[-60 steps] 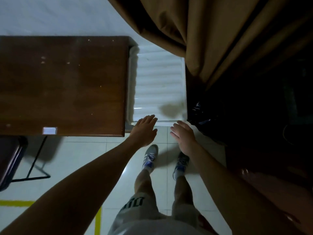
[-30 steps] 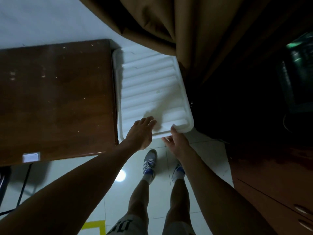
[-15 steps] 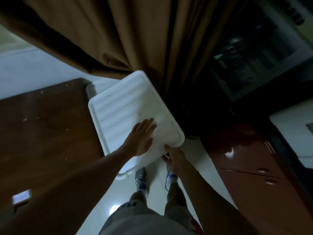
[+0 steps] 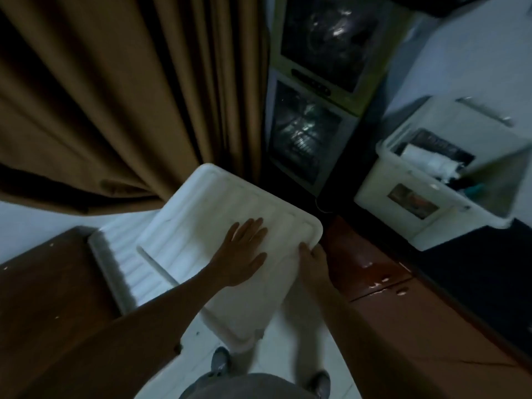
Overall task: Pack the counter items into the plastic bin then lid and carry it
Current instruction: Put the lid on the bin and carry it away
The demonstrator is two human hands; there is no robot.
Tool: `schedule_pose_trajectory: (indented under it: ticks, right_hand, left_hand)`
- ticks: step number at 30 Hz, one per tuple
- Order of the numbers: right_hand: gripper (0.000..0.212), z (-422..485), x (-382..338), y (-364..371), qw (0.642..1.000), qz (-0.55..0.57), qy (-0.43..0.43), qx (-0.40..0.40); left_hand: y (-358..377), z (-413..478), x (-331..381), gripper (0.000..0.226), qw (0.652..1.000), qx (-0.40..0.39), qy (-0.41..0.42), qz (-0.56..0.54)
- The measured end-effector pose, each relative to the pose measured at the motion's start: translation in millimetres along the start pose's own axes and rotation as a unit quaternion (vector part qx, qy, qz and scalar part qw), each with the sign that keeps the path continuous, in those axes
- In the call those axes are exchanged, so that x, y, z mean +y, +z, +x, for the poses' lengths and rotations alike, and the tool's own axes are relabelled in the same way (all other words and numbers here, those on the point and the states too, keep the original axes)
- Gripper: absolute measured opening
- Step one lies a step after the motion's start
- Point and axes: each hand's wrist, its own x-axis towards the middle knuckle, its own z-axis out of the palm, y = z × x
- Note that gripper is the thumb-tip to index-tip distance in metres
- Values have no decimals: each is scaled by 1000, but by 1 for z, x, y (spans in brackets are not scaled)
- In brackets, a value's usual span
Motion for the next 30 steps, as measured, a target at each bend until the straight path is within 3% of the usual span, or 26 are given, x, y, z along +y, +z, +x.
schedule_pose_trajectory:
  ticks: [2, 6, 15, 30]
  right_hand:
    - [14, 4, -14, -35, 998, -9, -47, 29]
    - [17, 14, -40, -95, 991, -25, -109, 75]
    - [22, 23, -81, -221, 979, -11, -185, 87]
    - [38, 69, -121, -365, 973, 35, -155, 167]
  left_hand:
    - [-13, 17, 35, 70, 1000, 21, 17, 2]
    - [-35, 48, 102, 73, 998, 47, 37, -8]
    - [-46, 108, 214, 68, 991, 110, 80, 13]
    - [-75, 207, 345, 70, 985, 84, 148, 20]
